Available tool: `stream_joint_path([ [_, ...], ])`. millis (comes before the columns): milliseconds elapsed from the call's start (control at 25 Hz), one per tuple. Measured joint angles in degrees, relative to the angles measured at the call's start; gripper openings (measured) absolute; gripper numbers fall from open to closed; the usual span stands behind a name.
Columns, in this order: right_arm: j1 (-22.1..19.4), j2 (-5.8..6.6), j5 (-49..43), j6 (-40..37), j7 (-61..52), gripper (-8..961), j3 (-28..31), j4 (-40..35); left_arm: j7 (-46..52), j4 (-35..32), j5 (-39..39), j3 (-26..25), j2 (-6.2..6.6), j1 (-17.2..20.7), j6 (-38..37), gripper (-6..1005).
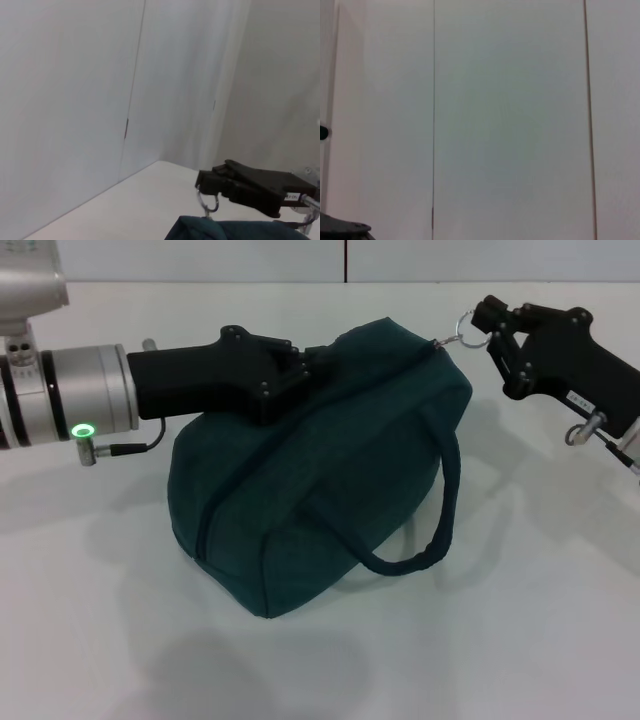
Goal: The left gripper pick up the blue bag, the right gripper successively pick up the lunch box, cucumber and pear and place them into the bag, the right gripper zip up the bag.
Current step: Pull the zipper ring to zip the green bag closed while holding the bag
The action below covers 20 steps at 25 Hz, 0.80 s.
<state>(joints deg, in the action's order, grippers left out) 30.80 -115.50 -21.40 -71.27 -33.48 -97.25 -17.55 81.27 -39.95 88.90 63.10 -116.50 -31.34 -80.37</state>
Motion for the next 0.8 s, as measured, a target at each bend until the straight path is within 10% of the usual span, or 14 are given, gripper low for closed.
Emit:
stream_joint_path([
  [800,-2.39,1.80,-6.34,0.95,-0.18,488,4.39,0.26,-1.79,0.20,-0.03,0.01,-0.75,-0.09,0.52,52],
])
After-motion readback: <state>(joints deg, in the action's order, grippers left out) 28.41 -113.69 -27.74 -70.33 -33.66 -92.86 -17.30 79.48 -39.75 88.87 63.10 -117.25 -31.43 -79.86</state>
